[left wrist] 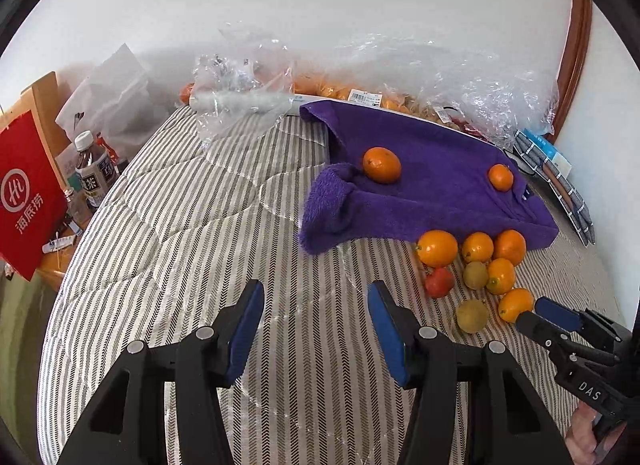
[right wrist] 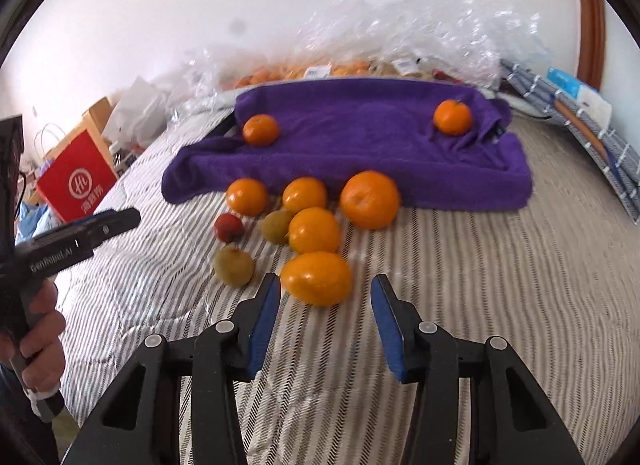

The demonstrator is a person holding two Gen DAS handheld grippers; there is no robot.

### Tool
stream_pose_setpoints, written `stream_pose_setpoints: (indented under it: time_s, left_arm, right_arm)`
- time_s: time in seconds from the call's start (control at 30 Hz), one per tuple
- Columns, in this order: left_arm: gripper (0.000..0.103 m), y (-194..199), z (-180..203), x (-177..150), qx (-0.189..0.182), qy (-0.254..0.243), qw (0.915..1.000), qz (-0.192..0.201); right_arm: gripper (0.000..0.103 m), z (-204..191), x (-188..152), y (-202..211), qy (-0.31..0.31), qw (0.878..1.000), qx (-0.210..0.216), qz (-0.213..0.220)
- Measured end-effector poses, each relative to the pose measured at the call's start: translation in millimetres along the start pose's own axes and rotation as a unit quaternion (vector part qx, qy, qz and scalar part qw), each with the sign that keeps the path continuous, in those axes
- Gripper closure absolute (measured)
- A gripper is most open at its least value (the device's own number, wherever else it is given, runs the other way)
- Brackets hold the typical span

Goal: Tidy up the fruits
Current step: 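Grasp the yellow oval fruit with the right tool while the left tool grasps the small red fruit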

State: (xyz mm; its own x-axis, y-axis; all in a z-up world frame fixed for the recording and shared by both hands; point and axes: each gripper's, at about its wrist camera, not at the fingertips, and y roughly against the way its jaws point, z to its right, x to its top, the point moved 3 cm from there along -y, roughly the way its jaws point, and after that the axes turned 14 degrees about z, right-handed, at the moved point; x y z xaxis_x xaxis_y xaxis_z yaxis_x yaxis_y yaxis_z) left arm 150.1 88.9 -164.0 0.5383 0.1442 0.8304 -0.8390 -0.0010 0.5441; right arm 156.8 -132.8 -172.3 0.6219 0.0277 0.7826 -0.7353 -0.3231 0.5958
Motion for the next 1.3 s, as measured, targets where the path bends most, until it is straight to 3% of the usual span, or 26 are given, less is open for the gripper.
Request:
stream_pose_setpoints:
  time_s: [0.23,0.3,0.47,0.73,1.07,1.23,1.3]
  left_arm:
    - [0.051,-12.2,0.0,-8.2,0.000,0.000,0.9999,-0.014]
    - [0.051,-15.9,3.5,-9.4,-0.013,-0.002,0.9997,-0.019]
    - [0.051,-25.9,17.9,-11.9,-0.050,0.005,0.9981,-0.035]
    - [0.051,-40.4,59.4,-13.7,-0.091,-0.028,0.9946,-0.041]
    - [0.052,-51.5,79.7,-15.3,-0.103,-0.064,0.9919,-0.037]
    - [0.069,-52.6,81.8,-16.0,-0.112,-0.057,0.9914,-0.036]
    - [0.080,-53.7,80.3,-15.8,-0.122,-0.047,0.9907,-0.038]
  right_arm:
    - [0.055,-1.0,-2.1,-21.9,-0.002,1.000,-0.007,-0.023]
    - [0.061,-3.9,-2.0,-23.1,0.012,1.000,-0.013,-0.016]
    - [0.061,-3.9,-4.5,-11.0,0.034,0.999,-0.017,0.000]
    - [0.061,39.9,-7.9,15.7,0.035,0.997,-0.064,0.016]
    - [0.061,64.6,-12.3,17.0,0.015,0.998,-0.066,0.015]
    - [0.061,70.6,-13.3,14.3,-0.007,0.997,-0.073,0.010]
    - [0.061,71.5,-13.8,15.6,-0.009,0.997,-0.073,0.014]
